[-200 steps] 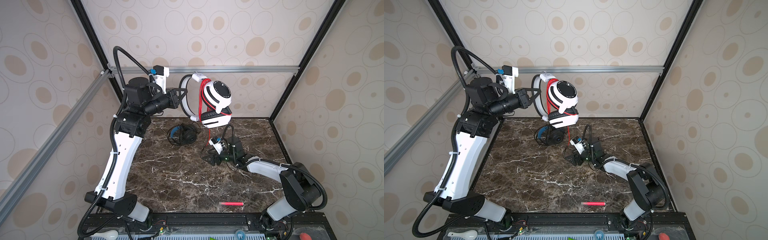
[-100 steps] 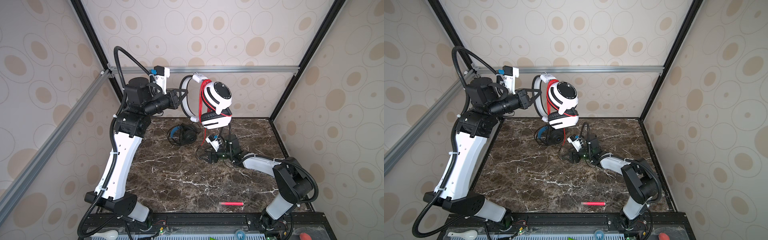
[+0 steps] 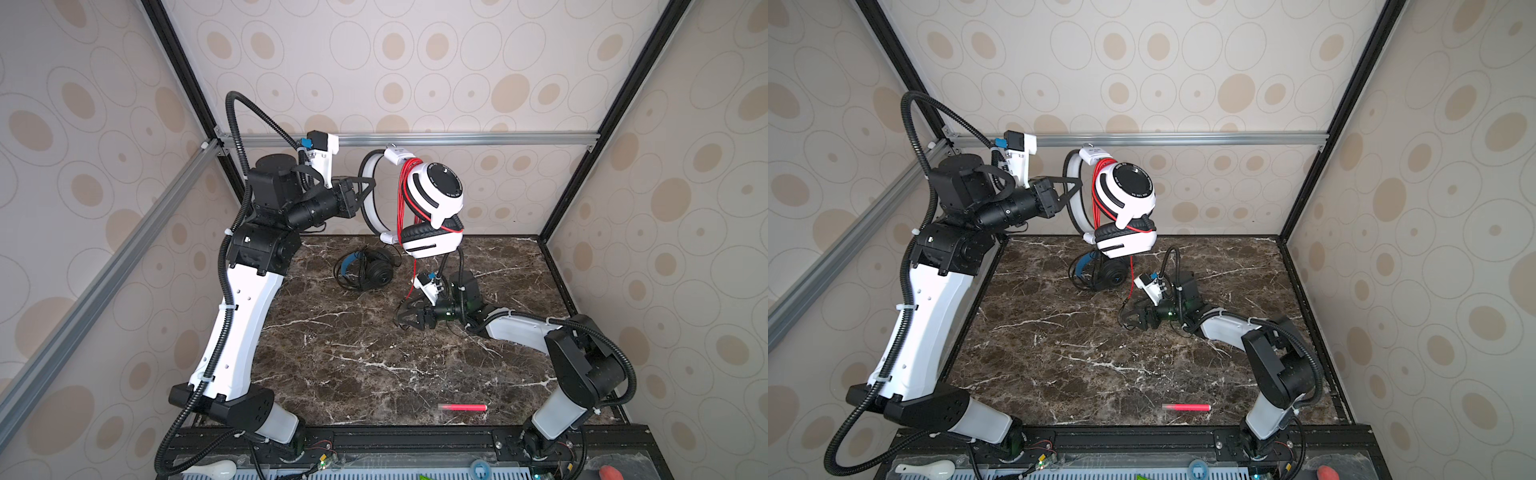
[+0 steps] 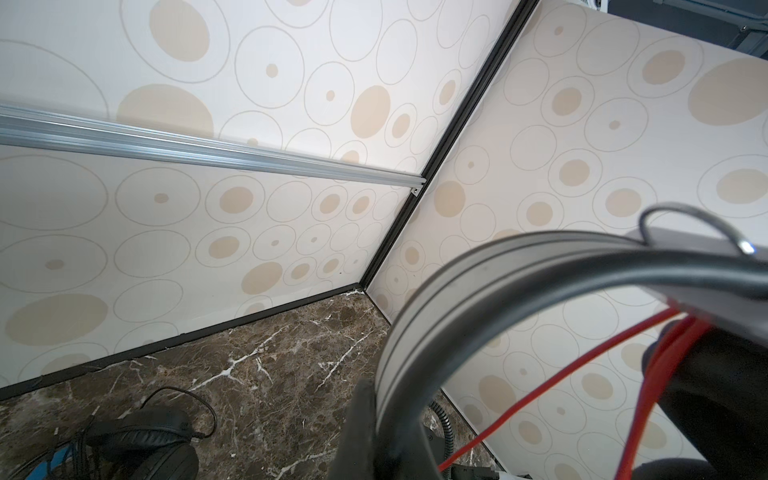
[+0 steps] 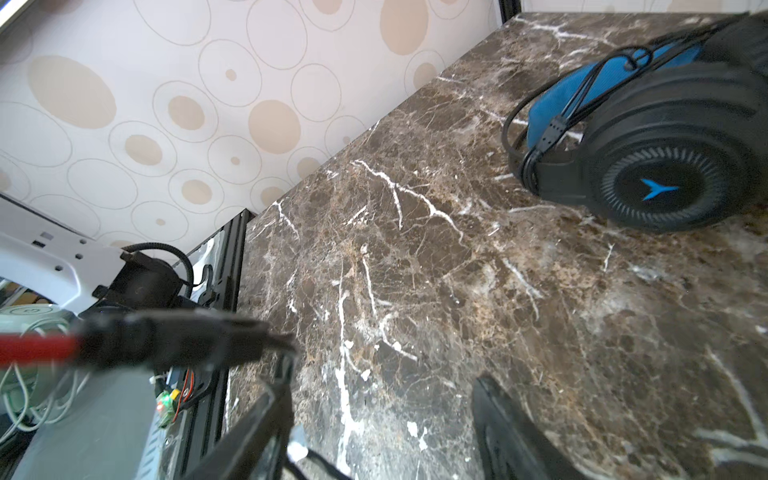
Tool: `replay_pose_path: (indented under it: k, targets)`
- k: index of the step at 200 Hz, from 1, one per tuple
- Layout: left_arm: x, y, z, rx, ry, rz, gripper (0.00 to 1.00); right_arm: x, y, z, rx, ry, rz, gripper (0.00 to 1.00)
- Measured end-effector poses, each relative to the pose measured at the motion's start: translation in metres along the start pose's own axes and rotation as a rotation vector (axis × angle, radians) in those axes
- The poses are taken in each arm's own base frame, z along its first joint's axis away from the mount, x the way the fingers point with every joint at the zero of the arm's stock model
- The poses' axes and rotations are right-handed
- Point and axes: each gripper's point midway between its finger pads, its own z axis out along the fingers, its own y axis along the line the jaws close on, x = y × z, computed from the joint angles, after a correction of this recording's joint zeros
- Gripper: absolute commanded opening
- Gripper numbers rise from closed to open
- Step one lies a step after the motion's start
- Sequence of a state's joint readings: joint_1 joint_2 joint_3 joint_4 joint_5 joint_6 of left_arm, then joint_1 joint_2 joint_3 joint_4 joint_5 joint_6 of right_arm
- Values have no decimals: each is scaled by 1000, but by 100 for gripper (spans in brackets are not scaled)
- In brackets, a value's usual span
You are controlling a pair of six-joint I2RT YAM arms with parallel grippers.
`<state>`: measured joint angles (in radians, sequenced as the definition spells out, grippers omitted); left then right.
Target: Wrap the headphones
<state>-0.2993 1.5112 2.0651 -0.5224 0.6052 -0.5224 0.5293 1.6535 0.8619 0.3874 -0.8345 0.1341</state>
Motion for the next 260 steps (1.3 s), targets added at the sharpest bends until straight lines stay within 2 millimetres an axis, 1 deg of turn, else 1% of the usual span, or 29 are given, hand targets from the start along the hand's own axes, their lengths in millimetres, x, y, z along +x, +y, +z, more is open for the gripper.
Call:
replay_pose_path:
  k: [25,52,67,93,144,176,214,260]
  targets:
    - [0,0,0,0,0,0,0,8,10,-8,-10,14,8,70]
    - [0,0,0,0,0,0,0,8,21,-17,-17,11,-10,70]
    - [0,0,0,0,0,-1,0,8,23,-19,-16,11,-17,70]
    - [0,-1,0,4,1,-1,0,11,16,-18,23,13,-18,70]
    - [1,-3,0,18,5,-7,0,7,-2,-14,94,-18,-18,70]
    - [1,-4,0,22,6,-12,0,8,-6,-11,99,-18,-18,70]
    - [1,-5,0,26,9,-18,0,11,-2,-8,91,1,-43,69]
    - [0,-7,0,40,8,-32,0,5,17,2,30,25,-103,69]
